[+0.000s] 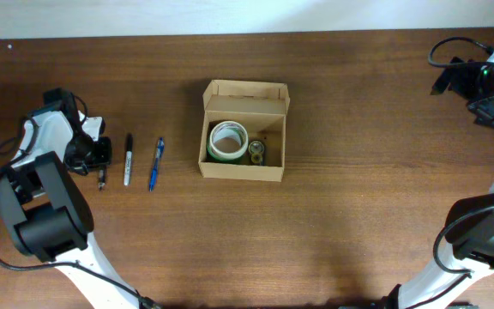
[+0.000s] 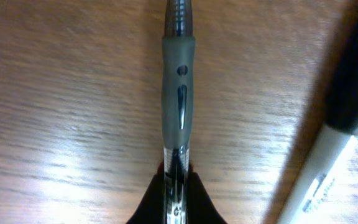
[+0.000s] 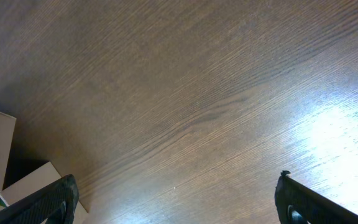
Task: Pack container
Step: 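Carry the black pen with the left gripper and drop it into the box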
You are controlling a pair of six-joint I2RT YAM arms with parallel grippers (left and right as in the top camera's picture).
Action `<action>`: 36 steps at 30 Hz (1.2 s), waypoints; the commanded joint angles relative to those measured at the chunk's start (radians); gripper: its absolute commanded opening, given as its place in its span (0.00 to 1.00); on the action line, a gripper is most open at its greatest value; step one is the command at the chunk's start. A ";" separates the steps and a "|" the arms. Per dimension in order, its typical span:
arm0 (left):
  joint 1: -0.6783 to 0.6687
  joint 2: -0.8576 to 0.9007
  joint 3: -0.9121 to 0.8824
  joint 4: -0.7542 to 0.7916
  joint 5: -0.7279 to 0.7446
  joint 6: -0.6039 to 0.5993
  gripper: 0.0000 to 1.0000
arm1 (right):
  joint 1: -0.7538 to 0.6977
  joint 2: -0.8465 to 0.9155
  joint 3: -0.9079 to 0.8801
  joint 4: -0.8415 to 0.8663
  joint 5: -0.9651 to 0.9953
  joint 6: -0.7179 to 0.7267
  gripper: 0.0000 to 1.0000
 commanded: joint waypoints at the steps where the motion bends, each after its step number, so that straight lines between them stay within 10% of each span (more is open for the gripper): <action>1: -0.010 0.024 0.098 -0.077 0.049 0.004 0.02 | -0.001 0.002 -0.005 0.000 -0.005 -0.003 0.99; 11: -0.166 -0.186 0.423 -0.360 0.064 0.166 0.02 | -0.001 0.002 -0.005 0.000 -0.005 -0.003 0.99; 21: -0.695 -0.382 0.454 -0.237 0.042 0.614 0.02 | -0.001 0.002 -0.005 0.000 -0.005 -0.003 0.99; 36: -0.896 -0.168 0.454 -0.363 -0.009 0.684 0.02 | -0.001 0.002 -0.005 0.000 -0.005 -0.003 0.99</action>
